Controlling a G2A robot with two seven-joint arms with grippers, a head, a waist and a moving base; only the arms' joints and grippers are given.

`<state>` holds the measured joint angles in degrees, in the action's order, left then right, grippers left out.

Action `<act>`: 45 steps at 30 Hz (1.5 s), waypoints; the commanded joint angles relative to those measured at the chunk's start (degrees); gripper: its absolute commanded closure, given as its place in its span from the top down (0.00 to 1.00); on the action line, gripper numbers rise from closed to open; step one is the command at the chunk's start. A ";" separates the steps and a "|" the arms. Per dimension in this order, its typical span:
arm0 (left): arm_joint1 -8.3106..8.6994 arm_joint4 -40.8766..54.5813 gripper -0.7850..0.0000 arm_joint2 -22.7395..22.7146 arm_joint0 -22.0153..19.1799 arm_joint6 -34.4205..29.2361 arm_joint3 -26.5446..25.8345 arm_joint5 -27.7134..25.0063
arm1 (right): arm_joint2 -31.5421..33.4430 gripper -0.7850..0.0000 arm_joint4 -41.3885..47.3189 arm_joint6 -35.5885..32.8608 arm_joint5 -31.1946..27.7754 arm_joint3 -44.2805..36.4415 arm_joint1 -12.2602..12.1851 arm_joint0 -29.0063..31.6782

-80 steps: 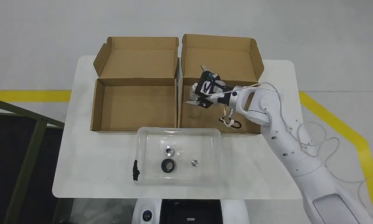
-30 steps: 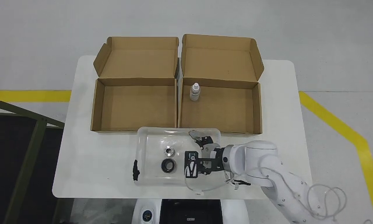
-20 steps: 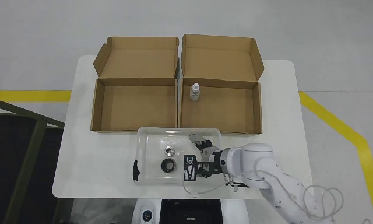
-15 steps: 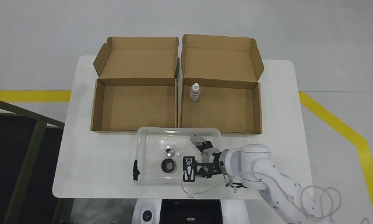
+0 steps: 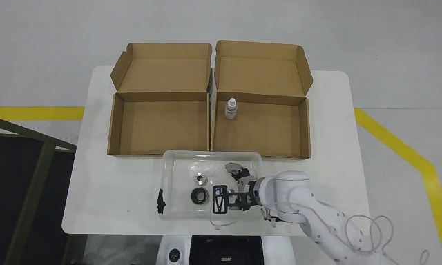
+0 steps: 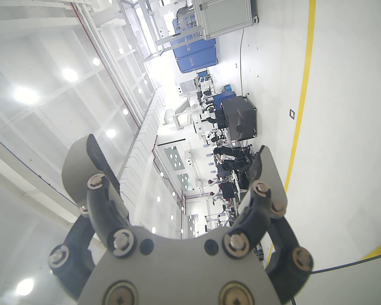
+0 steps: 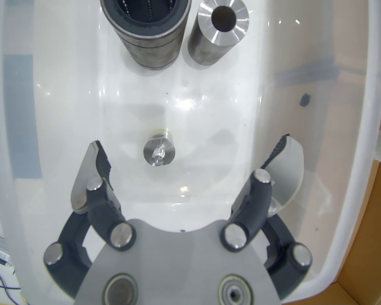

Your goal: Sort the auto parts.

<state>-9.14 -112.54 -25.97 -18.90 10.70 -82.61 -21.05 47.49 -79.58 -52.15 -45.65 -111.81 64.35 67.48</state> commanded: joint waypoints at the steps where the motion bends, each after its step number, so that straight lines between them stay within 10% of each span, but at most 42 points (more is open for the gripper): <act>1: 0.00 0.00 1.00 0.00 0.00 0.00 0.00 0.00 | -0.58 0.90 -0.16 -0.33 0.20 0.47 0.09 -0.25; 6: 0.00 0.00 1.00 0.00 0.00 0.00 0.00 0.00 | -1.63 0.49 0.02 -1.05 0.54 1.50 0.32 -1.10; 12: 0.00 0.00 1.00 0.00 0.00 0.00 0.00 0.00 | -2.55 0.38 0.21 -2.25 0.93 1.85 0.36 -0.99; 17: 0.00 0.00 1.00 0.00 0.00 0.00 0.00 0.00 | -2.66 0.00 0.54 -2.51 0.97 1.53 0.25 -0.75; 45: 0.00 0.00 1.00 0.00 0.00 0.00 0.00 0.00 | 3.36 0.00 -0.81 9.34 2.09 -9.57 -0.93 -1.07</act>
<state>-9.14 -112.54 -25.97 -18.90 10.70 -82.61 -21.05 50.59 -80.35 -43.21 -43.70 -121.38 63.43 66.48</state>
